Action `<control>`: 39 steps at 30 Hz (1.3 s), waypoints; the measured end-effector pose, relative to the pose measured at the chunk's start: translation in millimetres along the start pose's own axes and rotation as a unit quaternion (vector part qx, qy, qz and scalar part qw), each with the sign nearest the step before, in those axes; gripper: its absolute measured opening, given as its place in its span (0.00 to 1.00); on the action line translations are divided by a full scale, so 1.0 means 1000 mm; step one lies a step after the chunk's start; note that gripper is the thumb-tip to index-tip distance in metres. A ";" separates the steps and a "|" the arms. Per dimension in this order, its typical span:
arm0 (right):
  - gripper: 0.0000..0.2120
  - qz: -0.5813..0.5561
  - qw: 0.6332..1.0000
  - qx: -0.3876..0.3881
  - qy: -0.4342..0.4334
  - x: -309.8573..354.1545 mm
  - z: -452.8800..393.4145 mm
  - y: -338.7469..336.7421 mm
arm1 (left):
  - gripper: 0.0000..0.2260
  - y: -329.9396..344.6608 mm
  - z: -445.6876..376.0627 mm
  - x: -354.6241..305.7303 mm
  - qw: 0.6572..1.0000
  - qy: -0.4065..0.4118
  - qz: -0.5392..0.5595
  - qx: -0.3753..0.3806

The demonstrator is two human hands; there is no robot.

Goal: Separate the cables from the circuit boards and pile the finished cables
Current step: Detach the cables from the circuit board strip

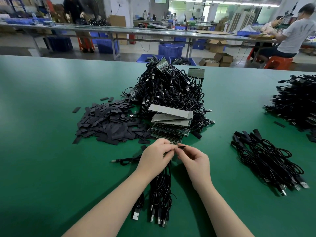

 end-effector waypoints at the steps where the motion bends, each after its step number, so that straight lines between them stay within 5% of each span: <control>1: 0.07 0.000 1.000 -0.001 0.000 0.000 0.000 0.000 | 0.11 0.000 0.000 -0.001 1.000 0.001 -0.002 -0.003; 39: 0.09 0.038 0.998 -0.045 0.001 0.001 0.000 -0.009 | 0.11 -0.003 0.001 0.018 0.995 -0.087 0.028 -0.026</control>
Point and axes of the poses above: each hand's wrist, its own z-axis away from the middle knuckle, its own y-axis out of the palm, x = y × z, the point moved 10 cm from there along -z, towards the middle knuckle, and after that the axes turned 1 degree about y, right-handed, at the moved point
